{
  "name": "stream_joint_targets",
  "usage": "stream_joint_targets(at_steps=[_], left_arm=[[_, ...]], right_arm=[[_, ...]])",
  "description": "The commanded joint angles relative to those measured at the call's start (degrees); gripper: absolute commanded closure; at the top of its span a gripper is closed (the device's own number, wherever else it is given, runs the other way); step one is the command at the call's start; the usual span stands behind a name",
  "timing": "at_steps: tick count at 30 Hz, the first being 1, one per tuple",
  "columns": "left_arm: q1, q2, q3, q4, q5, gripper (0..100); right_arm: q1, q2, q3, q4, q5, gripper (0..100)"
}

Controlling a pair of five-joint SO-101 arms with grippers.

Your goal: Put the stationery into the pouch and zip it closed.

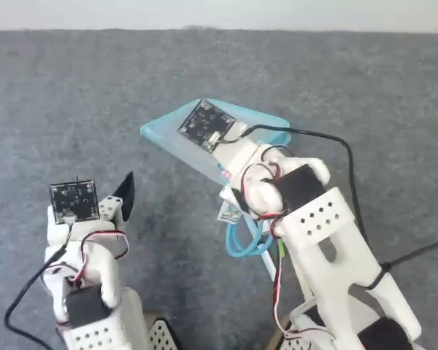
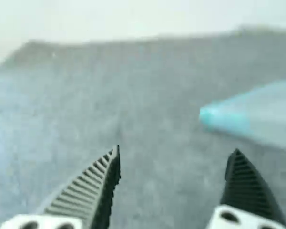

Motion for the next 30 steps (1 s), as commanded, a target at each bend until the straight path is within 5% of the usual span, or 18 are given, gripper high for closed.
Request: stream_joint_targets(at_steps=[1,8,19,30], left_arm=[[6.07,11.69,-17.1,3.34,4.84,67],[15.12,37.01,-39.52,17.76,8.79,67],[23.47,13.27,-35.74,22.77,0.62,67],[28.92,12.57,-33.36,21.98,0.18,67]], right_arm=[[-4.44,-6.2,-3.69,-0.92,0.18,99.1],[-6.37,-21.14,0.18,0.66,1.41,99.1],[-6.29,-22.81,8.18,-5.76,1.67,99.1],[-6.37,-16.31,8.09,-10.15,-0.53,99.1]])
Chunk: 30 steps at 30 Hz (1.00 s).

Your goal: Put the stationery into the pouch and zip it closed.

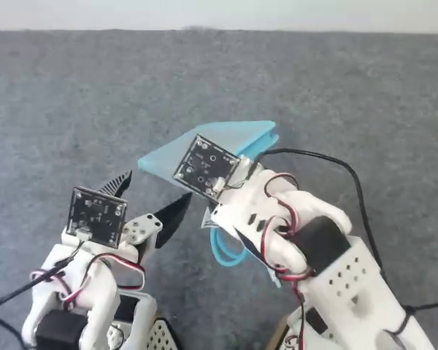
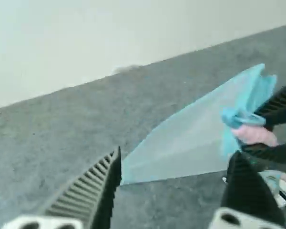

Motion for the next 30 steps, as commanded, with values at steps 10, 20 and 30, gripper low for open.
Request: stream_joint_targets(at_steps=[10,20,30], left_arm=[[4.31,-0.18,10.15,-8.09,0.88,67],[4.31,-0.35,11.03,-10.46,3.87,66],[3.87,-0.35,16.66,-17.14,4.48,67]], right_arm=[[-0.4,1.89,-0.79,-1.89,-2.73,99.1],[-2.07,1.98,-0.35,-0.31,-2.81,99.1],[-6.11,1.89,0.62,1.89,-3.78,99.1]])
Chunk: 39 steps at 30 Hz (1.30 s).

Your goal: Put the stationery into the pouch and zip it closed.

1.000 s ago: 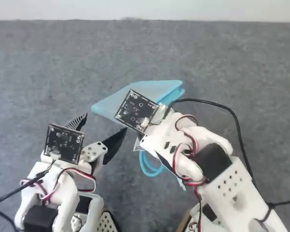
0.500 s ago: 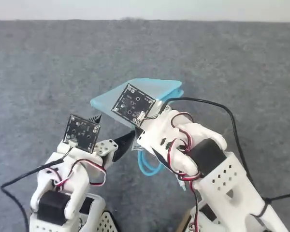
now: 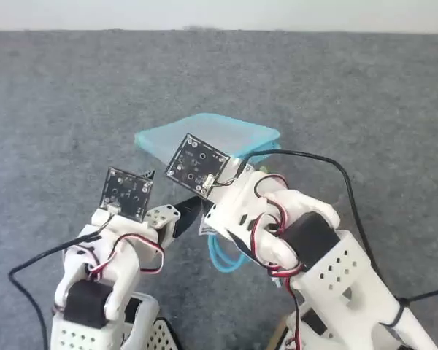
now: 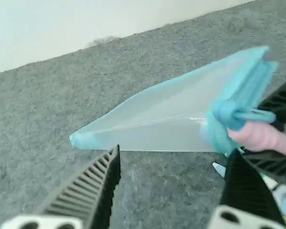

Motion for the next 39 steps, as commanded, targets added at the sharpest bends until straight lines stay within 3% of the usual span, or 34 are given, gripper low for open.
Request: stream_joint_targets(at_steps=[1,11,17,25,28,32,39], left_arm=[[0.18,-0.97,0.13,-4.84,2.46,67],[-0.26,-1.23,0.22,-4.84,3.43,67],[-6.59,-0.88,1.54,-7.03,3.43,67],[-7.3,-0.88,4.7,-7.91,3.08,67],[-8.97,-0.88,6.99,-8.26,3.34,67],[-17.67,-0.88,8.84,-10.37,3.69,67],[-22.42,-0.88,12.0,-15.21,9.93,67]], right_arm=[[-3.03,-0.04,1.32,0.22,-0.97,99.1],[-3.3,-0.04,6.15,2.07,0.79,99.1],[-3.03,-0.48,6.51,9.27,3.16,99.1],[-2.86,0.13,6.59,10.86,3.16,99.1],[0.48,0.22,7.56,9.98,3.16,99.1],[8.22,1.8,11.43,2.86,3.16,99.1],[8.13,23.34,3.6,-5.41,-1.76,99.1]])
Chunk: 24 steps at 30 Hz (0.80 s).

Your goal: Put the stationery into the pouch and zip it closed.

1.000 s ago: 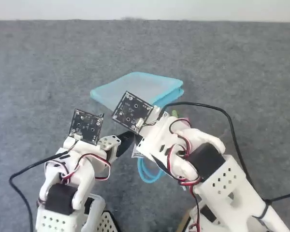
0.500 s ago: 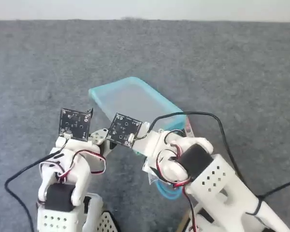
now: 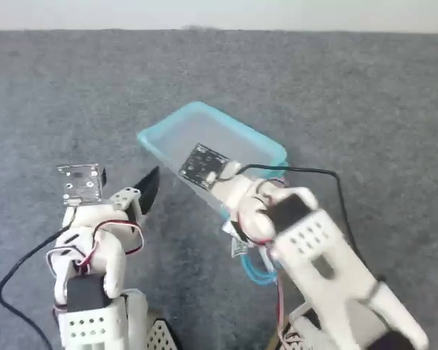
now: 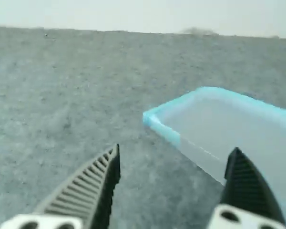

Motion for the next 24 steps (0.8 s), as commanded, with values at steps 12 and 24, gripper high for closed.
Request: stream_joint_targets(at_steps=[12,24], left_arm=[[-4.66,-0.79,3.38,-6.95,2.99,67],[-4.48,-0.79,3.38,-6.95,2.99,67]], right_arm=[[1.63,15.96,-16.97,5.58,-6.33,77.3],[0.13,13.76,-6.86,-1.19,-7.47,71.3]])
